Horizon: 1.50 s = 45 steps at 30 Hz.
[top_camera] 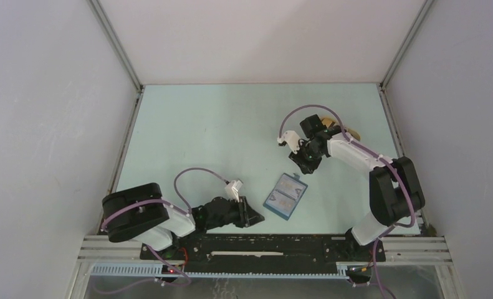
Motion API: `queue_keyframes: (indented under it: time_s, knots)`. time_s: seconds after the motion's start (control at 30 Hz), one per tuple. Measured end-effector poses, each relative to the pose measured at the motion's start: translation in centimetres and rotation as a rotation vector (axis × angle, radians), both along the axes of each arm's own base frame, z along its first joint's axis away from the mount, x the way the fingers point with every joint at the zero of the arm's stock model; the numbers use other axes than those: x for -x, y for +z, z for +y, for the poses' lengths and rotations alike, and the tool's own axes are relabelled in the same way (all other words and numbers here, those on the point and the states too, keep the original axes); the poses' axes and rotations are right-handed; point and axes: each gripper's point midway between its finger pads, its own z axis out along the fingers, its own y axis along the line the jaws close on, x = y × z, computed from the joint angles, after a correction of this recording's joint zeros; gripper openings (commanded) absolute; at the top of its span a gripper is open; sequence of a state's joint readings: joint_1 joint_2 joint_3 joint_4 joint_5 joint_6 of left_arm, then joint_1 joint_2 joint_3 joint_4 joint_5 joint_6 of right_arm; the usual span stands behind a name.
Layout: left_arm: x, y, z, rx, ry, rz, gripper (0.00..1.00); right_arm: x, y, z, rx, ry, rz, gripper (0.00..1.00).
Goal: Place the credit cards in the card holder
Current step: Insert the credit card into the card holder.
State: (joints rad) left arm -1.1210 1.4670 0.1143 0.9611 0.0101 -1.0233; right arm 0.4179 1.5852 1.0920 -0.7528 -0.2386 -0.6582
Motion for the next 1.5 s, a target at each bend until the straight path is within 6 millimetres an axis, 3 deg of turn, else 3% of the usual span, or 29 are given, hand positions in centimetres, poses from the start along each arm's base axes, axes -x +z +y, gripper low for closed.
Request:
queue_keyframes:
  time_s: [0.13, 0.37, 0.53, 1.03, 1.27, 1.4, 1.5]
  knots:
    - [0.9, -0.7, -0.1, -0.028, 0.003, 0.034, 0.29, -0.3, -1.8, -0.8, 0.051, -0.033, 0.035, 0.24]
    - [1.9, -1.2, -1.2, -0.064, 0.005, 0.077, 0.26, 1.3, -5.1, -1.3, 0.099, -0.048, 0.179, 0.18]
    - [2.1, -1.6, -1.6, -0.061, 0.038, 0.12, 0.2, 1.8, -5.2, -0.7, 0.072, -0.039, 0.231, 0.16]
    - [1.6, -1.9, -1.5, 0.049, 0.179, 0.288, 0.2, 3.8, -5.4, 0.5, 0.023, -0.02, 0.36, 0.16]
    - [0.6, -1.7, 0.3, 0.103, 0.239, 0.29, 0.35, 4.8, -5.4, 1.2, 0.019, 0.006, 0.398, 0.15]
    - [0.0, -1.1, 0.4, 0.128, 0.251, 0.274, 0.46, 5.1, -5.3, 1.4, 0.017, 0.012, 0.405, 0.16]
    - [-0.4, -0.8, 0.4, 0.143, 0.257, 0.262, 0.49, 5.2, -5.3, 1.5, 0.016, 0.014, 0.406, 0.16]
